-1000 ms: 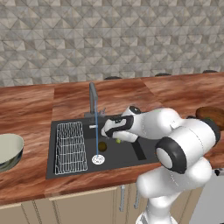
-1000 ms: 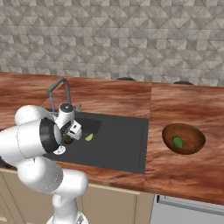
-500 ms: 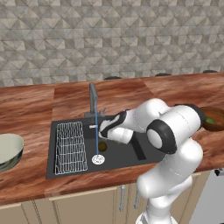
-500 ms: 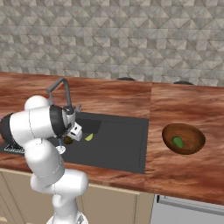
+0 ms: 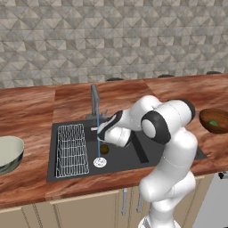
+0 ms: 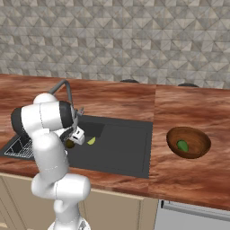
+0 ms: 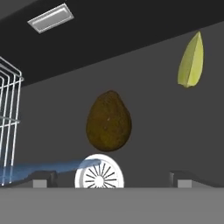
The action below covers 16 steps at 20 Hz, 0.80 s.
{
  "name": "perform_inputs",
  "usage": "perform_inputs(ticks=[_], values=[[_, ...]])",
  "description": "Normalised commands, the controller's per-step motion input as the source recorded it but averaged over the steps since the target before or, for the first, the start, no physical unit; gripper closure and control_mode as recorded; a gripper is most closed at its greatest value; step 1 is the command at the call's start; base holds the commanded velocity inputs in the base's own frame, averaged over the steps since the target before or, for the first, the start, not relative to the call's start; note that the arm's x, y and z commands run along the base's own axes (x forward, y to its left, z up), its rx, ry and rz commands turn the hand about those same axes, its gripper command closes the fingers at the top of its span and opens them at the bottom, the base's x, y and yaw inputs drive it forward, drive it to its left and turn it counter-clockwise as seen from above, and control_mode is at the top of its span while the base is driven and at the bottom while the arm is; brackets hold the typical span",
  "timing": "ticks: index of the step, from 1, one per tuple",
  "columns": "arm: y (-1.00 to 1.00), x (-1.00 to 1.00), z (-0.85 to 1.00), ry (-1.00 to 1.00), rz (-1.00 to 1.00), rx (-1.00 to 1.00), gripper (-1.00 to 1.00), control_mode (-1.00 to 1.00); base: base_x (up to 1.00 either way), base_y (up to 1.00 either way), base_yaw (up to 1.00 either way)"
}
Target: Pick the avocados from the sink and place them in one bowl. Place the lemon wedge in the other bowl. Then turn off the sink faucet.
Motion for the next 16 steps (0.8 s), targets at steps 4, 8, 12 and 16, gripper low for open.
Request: perform_inputs(ticks=[4,8,12,16], values=[[0.00,0.26,-0.24,0.00,-0.03,0.00,-1.00,-1.00,0.00,0.00,0.00],[0.06,0.24,-0.24,0.00,-0.03,0.00,-1.00,-1.00,0.00,0.00,0.00],[0.17,0.04,-0.22,0.00,-0.03,0.00,-1.00,-1.00,0.00,0.00,0.00],[0.16,0.02,-0.22,0.00,-0.03,0.00,-1.00,-1.00,0.00,0.00,0.00]])
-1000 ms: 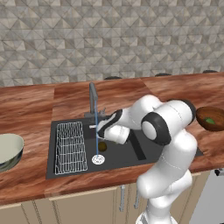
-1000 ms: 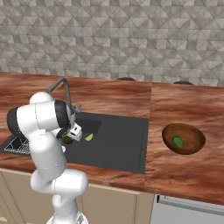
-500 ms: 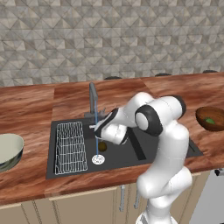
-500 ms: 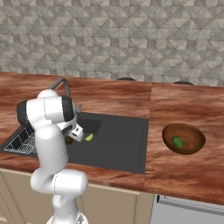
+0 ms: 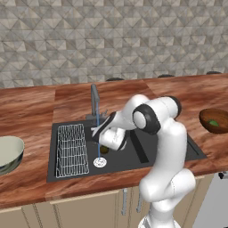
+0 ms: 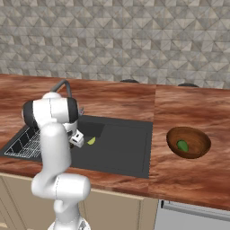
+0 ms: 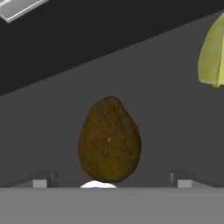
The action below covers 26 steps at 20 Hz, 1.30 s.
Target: Pick the avocados from the sink and place them in one bowl. Place the lemon wedge in the other bowl. Then turn off the sink faucet.
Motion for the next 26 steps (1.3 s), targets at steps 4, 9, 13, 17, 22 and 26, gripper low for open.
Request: perform_inputs(ticks=[4,9,13,17,22,26], values=[[0.04,0.09,-0.25,0.00,-0.02,0.00,-1.00,-1.00,0.00,0.00,0.00],[0.00,0.16,-0.27,0.00,-0.02,0.00,-1.00,-1.00,0.00,0.00,0.00],[0.00,0.16,-0.28,0.00,-0.01,0.00,-1.00,-1.00,0.00,0.00,0.00],[0.01,0.17,-0.31,0.00,-0.01,0.00,-1.00,-1.00,0.00,0.00,0.00],[0.05,0.09,-0.34,0.00,-0.01,0.00,1.00,-1.00,0.00,0.00,0.00],[0.02,0.02,-0.31,0.00,0.00,0.00,1.00,-1.00,0.00,0.00,0.00]])
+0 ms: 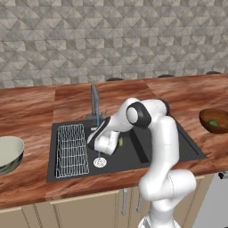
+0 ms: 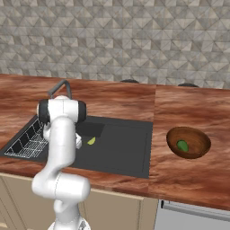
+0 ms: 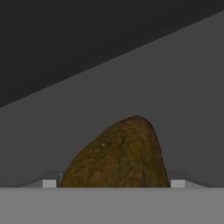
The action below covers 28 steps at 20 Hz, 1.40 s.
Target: Pick the avocados from the sink and place them in one bowl. Place the lemon wedge in the other bowl. Then turn off the sink faucet.
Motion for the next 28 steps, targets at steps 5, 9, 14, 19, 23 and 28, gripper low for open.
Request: perform_inputs(ticks=[5,9,14,19,23,28], values=[[-0.02,0.01,-0.01,0.00,0.00,0.00,1.00,-1.00,0.00,0.00,0.00],[-0.35,-0.22,0.32,0.00,0.00,0.01,1.00,-1.00,0.00,0.00,0.00],[-0.41,-0.04,0.86,0.00,0.00,0.05,1.00,-1.00,0.00,0.00,0.00],[-0.42,-0.04,0.99,-0.04,0.00,0.05,1.00,-1.00,0.00,0.00,0.00],[-0.68,-0.23,0.87,-0.04,0.00,0.05,1.00,-1.00,0.00,0.00,0.00],[-0.85,-0.27,0.88,-0.01,0.00,0.06,1.00,-1.00,0.00,0.00,0.00]])
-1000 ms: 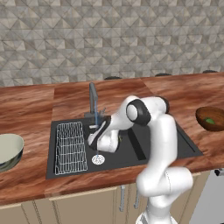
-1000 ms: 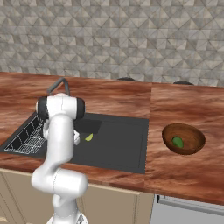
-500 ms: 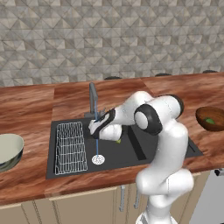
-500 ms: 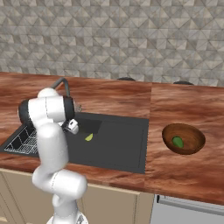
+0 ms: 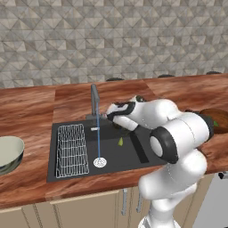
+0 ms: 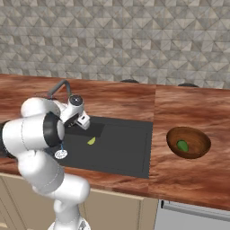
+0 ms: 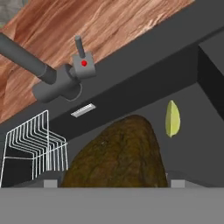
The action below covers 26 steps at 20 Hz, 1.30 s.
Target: Pick the avocados from the sink and place them in one bowl. Place the lemon wedge in the other bowl. Then turn off the sink faucet.
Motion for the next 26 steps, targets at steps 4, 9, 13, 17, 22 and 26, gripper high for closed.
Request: perform_inputs(ticks=[4,9,13,17,22,26], values=[[-0.70,-0.20,1.00,-0.01,0.00,0.07,1.00,-1.00,0.00,0.00,0.00],[-0.43,-0.10,1.00,-0.04,0.00,0.04,1.00,-1.00,0.00,0.00,0.00],[-0.07,-0.18,1.00,0.02,-0.02,0.00,1.00,-1.00,0.00,0.00,0.00],[0.00,-0.03,0.69,0.21,-0.12,-0.11,1.00,-1.00,0.00,0.00,0.00],[-0.22,-0.04,0.44,0.26,-0.27,-0.16,1.00,-1.00,0.00,0.00,0.00],[-0.49,-0.04,0.02,0.08,-0.36,-0.18,1.00,-1.00,0.00,0.00,0.00]])
